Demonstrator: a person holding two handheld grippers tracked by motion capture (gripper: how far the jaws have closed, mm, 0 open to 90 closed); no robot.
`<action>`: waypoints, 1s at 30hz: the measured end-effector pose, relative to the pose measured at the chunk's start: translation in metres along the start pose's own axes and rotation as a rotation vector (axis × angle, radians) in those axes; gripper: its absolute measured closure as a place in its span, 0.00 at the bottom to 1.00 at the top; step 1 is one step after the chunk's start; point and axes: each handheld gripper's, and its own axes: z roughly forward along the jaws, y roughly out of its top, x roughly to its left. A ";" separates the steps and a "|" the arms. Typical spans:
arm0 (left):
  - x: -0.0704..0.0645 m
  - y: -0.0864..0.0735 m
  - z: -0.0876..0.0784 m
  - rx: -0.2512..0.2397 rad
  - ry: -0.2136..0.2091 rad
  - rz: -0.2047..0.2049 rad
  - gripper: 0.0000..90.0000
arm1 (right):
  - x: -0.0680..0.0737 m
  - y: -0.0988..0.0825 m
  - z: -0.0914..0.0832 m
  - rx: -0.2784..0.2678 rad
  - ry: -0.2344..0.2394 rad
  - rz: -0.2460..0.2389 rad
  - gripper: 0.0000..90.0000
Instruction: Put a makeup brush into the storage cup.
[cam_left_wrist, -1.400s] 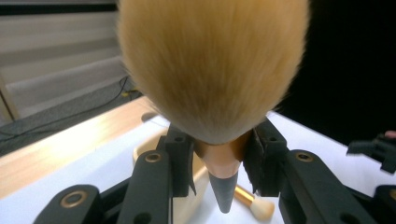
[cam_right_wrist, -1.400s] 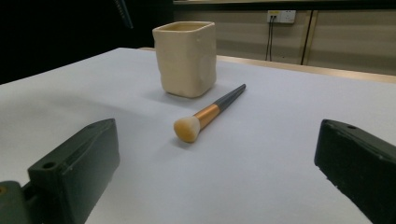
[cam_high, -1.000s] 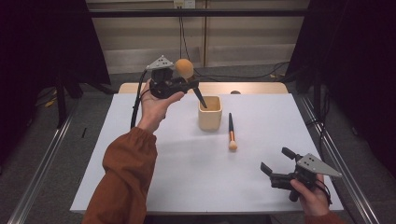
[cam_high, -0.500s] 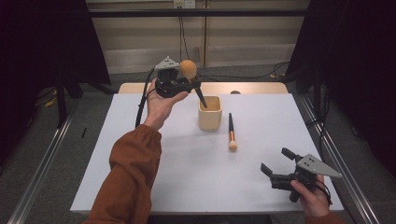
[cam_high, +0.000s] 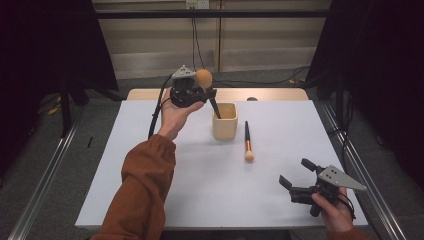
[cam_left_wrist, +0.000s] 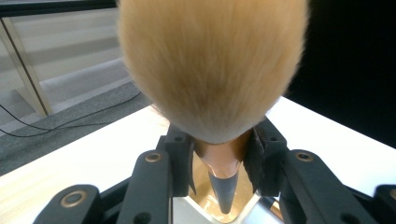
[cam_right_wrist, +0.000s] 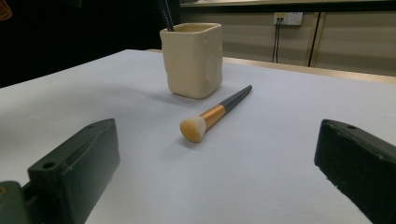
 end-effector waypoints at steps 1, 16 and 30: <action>0.000 -0.001 0.001 0.002 0.001 -0.003 0.73 | 0.000 0.000 0.000 0.000 0.002 0.001 0.00; -0.004 -0.016 0.014 0.034 0.010 0.004 0.73 | 0.000 -0.001 0.001 0.006 0.011 -0.006 0.00; -0.006 -0.036 0.025 0.051 -0.003 -0.003 0.73 | 0.002 -0.001 0.002 0.016 0.028 -0.002 0.00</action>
